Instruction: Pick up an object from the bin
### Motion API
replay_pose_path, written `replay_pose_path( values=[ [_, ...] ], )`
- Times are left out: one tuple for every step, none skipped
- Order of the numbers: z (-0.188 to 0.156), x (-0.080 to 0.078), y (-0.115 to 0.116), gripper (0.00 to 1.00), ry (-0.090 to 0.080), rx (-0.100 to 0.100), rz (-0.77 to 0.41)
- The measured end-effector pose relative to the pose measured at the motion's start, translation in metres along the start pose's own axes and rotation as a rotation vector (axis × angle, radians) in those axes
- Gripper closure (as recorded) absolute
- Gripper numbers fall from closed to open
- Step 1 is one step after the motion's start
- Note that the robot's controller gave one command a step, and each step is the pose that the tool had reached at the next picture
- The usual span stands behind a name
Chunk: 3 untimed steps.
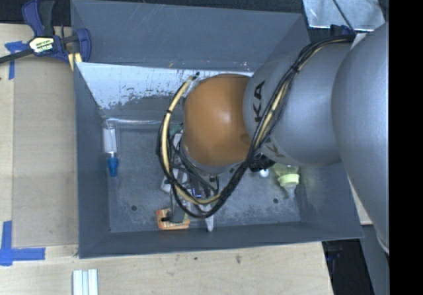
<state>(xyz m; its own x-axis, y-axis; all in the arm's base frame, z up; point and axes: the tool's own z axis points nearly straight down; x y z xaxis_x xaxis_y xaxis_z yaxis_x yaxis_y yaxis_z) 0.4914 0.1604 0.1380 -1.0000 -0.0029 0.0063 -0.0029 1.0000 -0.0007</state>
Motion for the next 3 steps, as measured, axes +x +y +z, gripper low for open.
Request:
replay_pose_path(
  values=[
    [-0.004,-0.002,-0.001,0.0,-0.008,-0.002,0.003],
    [0.012,-0.061,-0.038,0.0,-0.01,-0.002,-0.029],
    [0.003,-0.07,-0.067,0.0,-0.012,0.0,-0.12]
  ],
)
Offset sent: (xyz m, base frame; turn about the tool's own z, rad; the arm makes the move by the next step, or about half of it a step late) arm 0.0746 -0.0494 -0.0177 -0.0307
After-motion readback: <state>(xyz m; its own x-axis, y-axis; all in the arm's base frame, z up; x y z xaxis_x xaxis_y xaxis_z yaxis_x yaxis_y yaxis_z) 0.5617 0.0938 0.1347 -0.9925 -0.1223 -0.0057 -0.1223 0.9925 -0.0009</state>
